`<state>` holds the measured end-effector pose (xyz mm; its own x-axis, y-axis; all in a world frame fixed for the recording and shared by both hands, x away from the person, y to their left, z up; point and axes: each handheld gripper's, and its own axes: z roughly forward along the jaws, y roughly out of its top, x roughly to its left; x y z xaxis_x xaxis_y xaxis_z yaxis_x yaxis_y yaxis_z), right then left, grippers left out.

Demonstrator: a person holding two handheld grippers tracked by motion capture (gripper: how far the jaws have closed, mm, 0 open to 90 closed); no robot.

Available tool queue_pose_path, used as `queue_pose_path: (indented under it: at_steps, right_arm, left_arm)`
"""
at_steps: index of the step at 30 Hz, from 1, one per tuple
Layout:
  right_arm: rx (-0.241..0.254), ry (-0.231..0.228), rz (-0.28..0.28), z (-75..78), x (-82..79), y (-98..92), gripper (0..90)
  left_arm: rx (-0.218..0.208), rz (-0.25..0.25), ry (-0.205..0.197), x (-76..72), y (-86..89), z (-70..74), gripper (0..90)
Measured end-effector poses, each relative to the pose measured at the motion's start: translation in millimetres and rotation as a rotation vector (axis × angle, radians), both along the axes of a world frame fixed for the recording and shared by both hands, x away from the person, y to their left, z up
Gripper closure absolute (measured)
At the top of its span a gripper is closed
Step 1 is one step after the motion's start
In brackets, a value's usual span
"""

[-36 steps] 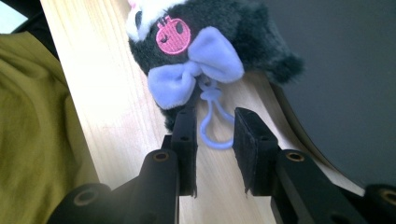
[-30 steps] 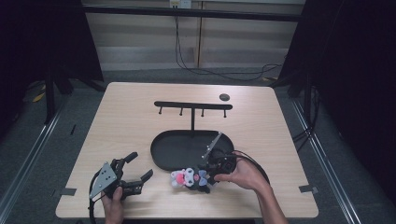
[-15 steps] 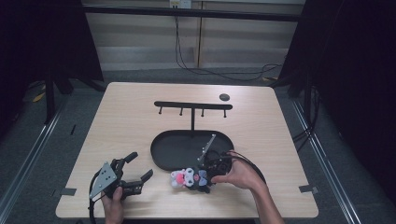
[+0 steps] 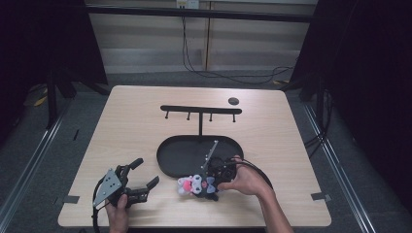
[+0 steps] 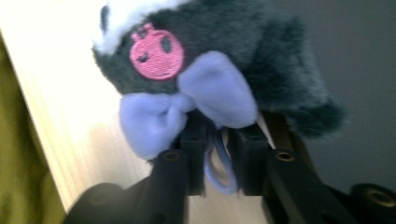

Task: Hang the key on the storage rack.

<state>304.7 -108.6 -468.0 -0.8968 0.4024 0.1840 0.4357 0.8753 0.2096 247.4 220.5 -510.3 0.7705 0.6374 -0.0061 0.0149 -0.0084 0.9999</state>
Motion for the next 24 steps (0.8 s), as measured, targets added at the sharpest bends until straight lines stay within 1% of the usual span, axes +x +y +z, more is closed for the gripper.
queue_pose_path:
  at_steps: [2,4,5,8,9,11,12,13,15,16,18,20,22,24]
  right_arm:
    - [0.004,0.015,0.006,-0.6,-0.5,0.6,83.0]
    - [0.005,0.022,0.008,-0.9,0.1,0.7,84.7]
    - [0.005,0.030,0.006,-1.1,0.1,0.8,85.3]
    - [0.003,0.032,0.004,-1.1,0.0,2.4,85.1]
    - [-0.004,0.033,0.005,-0.7,-0.7,3.5,85.9]
    - [-0.013,0.035,0.029,-1.3,0.4,5.6,86.5]
    - [-0.024,0.044,0.023,-0.8,0.4,6.8,86.6]
    - [-0.033,0.042,0.037,-0.9,1.4,8.5,86.7]
    - [-0.061,0.047,0.048,0.1,1.3,12.1,86.9]
    - [-0.064,0.042,0.058,-0.1,1.5,13.1,87.0]
    - [-0.083,0.046,0.066,1.0,1.3,14.0,87.1]
    - [-0.081,0.044,0.078,2.1,1.8,12.8,87.2]
    - [-0.068,0.052,0.086,4.7,1.8,10.9,87.2]
    - [-0.062,0.053,0.089,9.7,0.9,9.6,87.2]
  left_arm:
    - [0.000,0.001,-0.002,0.1,0.1,0.0,15.5]
    - [0.000,0.001,-0.002,0.1,0.1,0.0,15.4]
    - [0.000,0.000,0.000,0.0,0.0,0.0,15.5]
    - [0.000,0.000,0.000,0.0,0.0,0.0,15.5]
    - [0.000,0.000,0.000,0.0,0.0,0.0,15.5]
    - [0.000,0.000,0.000,0.0,0.0,0.0,15.5]
    - [0.000,0.001,-0.002,0.1,0.1,0.0,15.5]
    - [0.000,0.001,-0.002,0.1,0.1,0.0,15.5]
    - [0.000,0.000,0.000,0.0,0.0,0.0,15.5]
    - [0.000,0.000,0.000,0.0,0.0,0.0,15.5]
    - [0.000,0.000,0.000,0.0,0.0,0.0,15.5]
    - [0.000,0.001,-0.002,0.1,0.0,0.0,15.5]
    - [0.000,0.001,-0.002,0.1,0.1,0.0,15.5]
    - [0.000,0.000,0.000,0.0,0.0,0.0,15.5]
